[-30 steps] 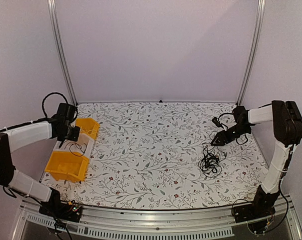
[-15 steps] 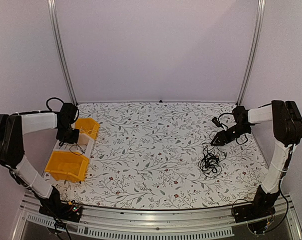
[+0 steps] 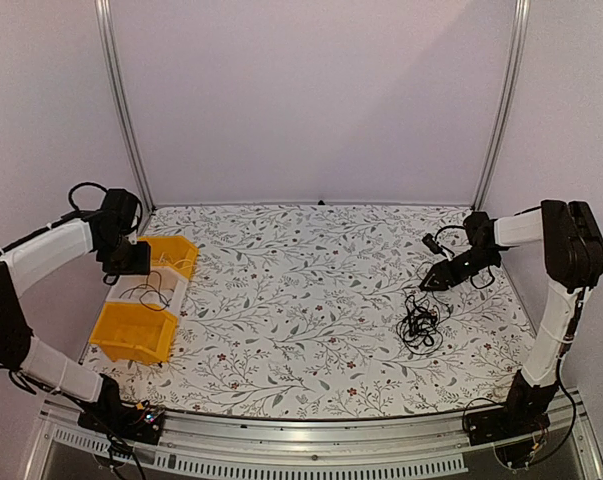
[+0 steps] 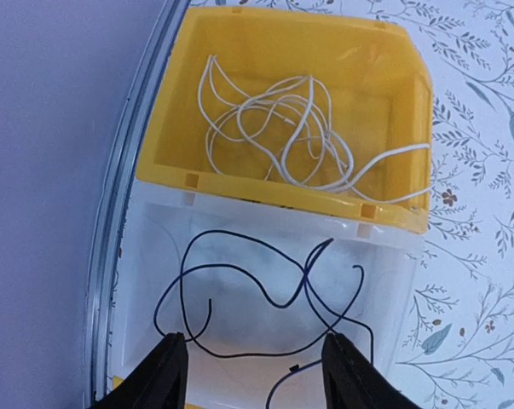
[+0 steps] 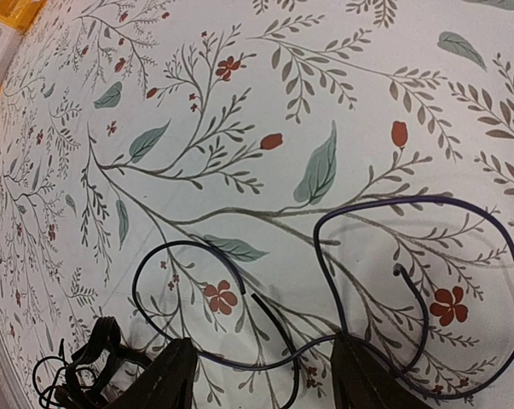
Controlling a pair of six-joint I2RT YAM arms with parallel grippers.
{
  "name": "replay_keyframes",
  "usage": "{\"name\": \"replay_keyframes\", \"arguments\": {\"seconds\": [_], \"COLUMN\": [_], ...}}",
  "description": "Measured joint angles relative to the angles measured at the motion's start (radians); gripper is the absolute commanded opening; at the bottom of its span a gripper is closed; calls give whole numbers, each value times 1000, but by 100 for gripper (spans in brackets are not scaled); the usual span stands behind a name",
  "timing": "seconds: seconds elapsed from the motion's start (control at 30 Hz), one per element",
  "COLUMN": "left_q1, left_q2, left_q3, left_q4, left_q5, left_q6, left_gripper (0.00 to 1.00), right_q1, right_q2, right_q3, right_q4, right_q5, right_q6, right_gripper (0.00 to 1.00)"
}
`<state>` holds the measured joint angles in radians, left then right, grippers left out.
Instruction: Untangle the cables
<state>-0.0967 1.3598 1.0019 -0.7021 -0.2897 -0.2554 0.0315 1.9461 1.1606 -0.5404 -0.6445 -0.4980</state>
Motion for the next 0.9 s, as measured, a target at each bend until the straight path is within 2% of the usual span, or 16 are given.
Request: {"name": "replay_keyframes", "arguments": {"seconds": [0.13,0.3,0.5,0.57,0.67,0.77,0.9], "left_q1": [-5,-6,-6,-6,-6,-6,-6], "left_q2": [25,126,146,147,150,152,152], "left_q3": [-4,-2,-2,-2,0,11,46], "left_q4": [-35,-95,-113,-117,-123,-138,-174], "left_q5": [68,105,134,140,144,145,148], "left_q6": [-24,-56,-67,-65,-61,-56,-56], "left_gripper": [44,39,20,17,18,32,39], "right_q1": [0,0,0,0,0,0,0], "right_q2": [3,6,7,8,9,10,13], "right_q3": [5,9,9,10,11,11,13], "right_q4": [-5,-9,-10,-11,-13,-13,-13], "right_q5": [-2,-7,-8,-8,-9,-13,-21], "right_q6": [0,0,-3,-5,-9,-13,-15], "right_gripper": [58,59,59,59,59,59,59]}}
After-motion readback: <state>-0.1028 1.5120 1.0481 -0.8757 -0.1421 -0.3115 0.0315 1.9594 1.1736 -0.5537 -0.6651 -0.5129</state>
